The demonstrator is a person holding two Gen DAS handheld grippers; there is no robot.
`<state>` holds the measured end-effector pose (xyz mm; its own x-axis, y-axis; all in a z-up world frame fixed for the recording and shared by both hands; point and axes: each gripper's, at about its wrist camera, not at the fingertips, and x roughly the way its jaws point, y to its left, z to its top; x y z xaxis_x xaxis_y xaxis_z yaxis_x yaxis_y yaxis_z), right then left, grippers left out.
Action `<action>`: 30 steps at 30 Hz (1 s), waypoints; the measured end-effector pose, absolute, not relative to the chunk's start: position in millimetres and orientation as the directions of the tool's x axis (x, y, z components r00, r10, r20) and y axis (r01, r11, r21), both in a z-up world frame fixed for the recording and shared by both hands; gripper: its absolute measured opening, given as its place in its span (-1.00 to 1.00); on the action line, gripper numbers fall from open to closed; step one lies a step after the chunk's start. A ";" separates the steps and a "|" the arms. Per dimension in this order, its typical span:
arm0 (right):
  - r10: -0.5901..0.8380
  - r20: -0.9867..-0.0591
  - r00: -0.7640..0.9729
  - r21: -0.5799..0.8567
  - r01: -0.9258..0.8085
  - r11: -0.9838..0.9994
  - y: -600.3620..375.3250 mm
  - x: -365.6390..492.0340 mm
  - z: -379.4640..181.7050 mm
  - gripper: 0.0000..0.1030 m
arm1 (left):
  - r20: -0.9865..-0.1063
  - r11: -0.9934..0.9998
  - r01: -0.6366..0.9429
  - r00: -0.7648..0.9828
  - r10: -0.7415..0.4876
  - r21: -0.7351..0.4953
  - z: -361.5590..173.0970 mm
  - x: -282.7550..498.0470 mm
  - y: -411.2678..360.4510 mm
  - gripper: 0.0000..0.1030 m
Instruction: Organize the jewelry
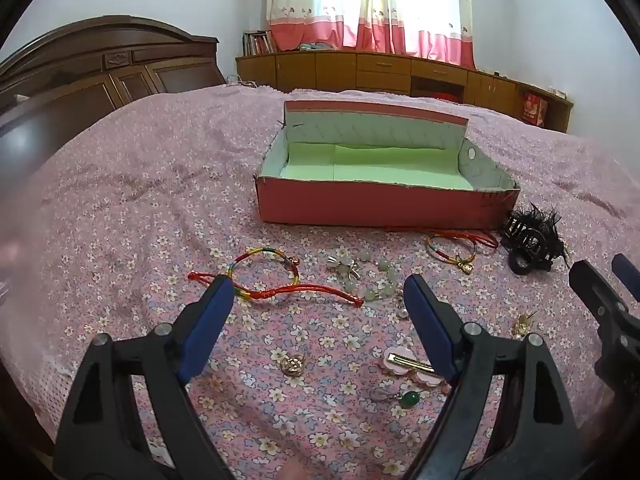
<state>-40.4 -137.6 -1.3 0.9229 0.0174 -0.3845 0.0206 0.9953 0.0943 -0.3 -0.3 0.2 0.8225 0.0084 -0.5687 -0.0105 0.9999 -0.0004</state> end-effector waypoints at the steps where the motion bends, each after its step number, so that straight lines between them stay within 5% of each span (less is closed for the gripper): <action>1: 0.018 -0.384 0.923 0.094 0.019 0.995 -137.6 -40.6 -1.2 1.00 | -0.570 1.000 -0.010 0.821 0.008 0.000 0.1 -0.1 -0.2 0.55; 30: 0.011 -0.385 0.923 0.080 0.021 0.997 -136.5 -40.4 -0.6 1.00 | -0.561 1.000 -0.012 0.828 0.001 -0.015 5.8 0.3 -0.4 0.55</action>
